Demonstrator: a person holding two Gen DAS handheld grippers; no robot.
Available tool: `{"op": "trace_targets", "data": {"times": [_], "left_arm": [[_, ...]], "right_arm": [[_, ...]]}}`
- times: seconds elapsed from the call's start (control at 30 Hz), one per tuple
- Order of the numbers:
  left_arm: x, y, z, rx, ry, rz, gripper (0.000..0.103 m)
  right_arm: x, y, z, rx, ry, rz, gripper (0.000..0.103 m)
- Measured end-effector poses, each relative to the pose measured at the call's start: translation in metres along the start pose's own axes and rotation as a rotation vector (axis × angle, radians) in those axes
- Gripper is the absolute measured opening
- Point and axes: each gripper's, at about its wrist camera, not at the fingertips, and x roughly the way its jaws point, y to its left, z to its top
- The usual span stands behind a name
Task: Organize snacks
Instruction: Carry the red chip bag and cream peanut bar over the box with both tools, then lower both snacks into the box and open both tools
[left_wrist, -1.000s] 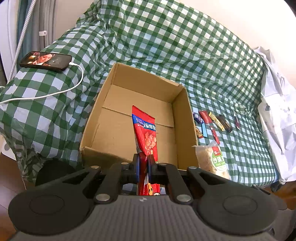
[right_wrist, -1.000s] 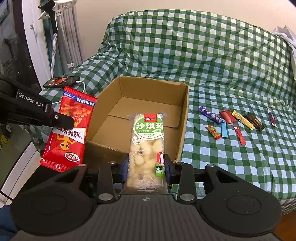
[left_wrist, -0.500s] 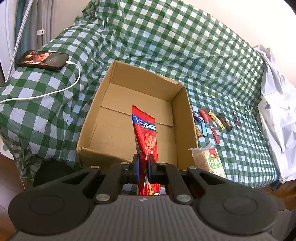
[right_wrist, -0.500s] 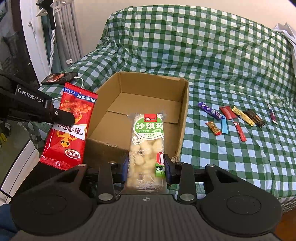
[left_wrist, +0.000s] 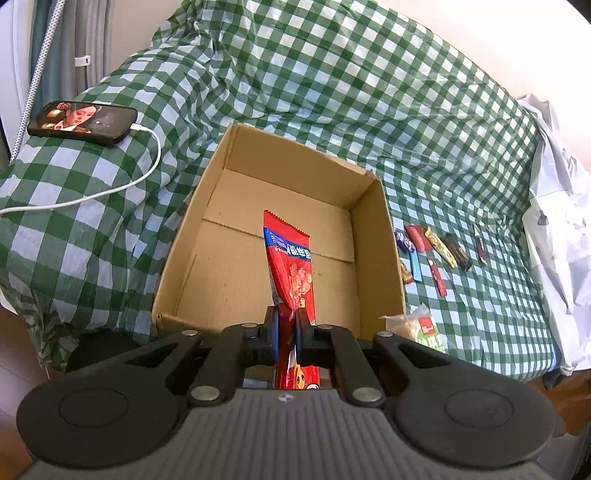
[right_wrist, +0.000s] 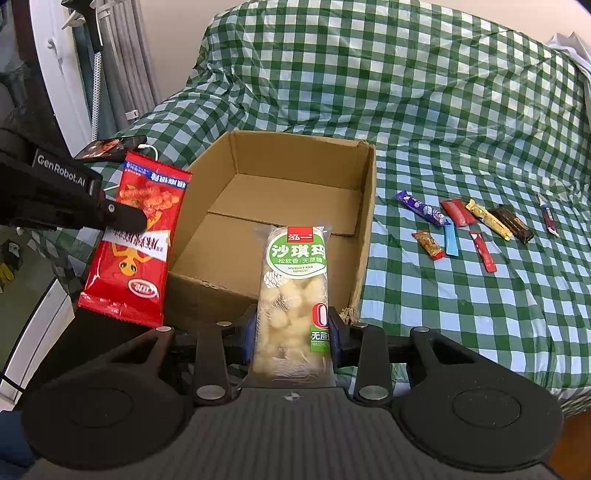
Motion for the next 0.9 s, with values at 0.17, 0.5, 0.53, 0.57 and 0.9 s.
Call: {"op": "trace_targets", "data": {"times": [0.17, 0.5, 0.53, 0.57, 0.9], "left_arm": [[0.013, 0.003, 0.012, -0.015, 0.005, 0.003, 0.009], [0.051, 0.006, 0.039, -0.027, 0.030, 0.007, 0.009], [0.055, 0.005, 0.042, -0.027, 0.032, 0.009, 0.009], [0.060, 0.005, 0.044, -0.027, 0.035, 0.010, 0.009], [0.102, -0.001, 0.063, -0.006, 0.073, 0.023, 0.009]], "right_arm": [[0.012, 0.000, 0.011, 0.002, 0.013, 0.004, 0.038], [0.049, -0.002, 0.045, -0.001, 0.023, 0.008, 0.038], [0.052, -0.003, 0.047, -0.001, 0.024, 0.009, 0.038], [0.057, -0.003, 0.050, -0.001, 0.026, 0.009, 0.038], [0.102, -0.009, 0.071, 0.007, 0.053, -0.003, 0.038]]}}
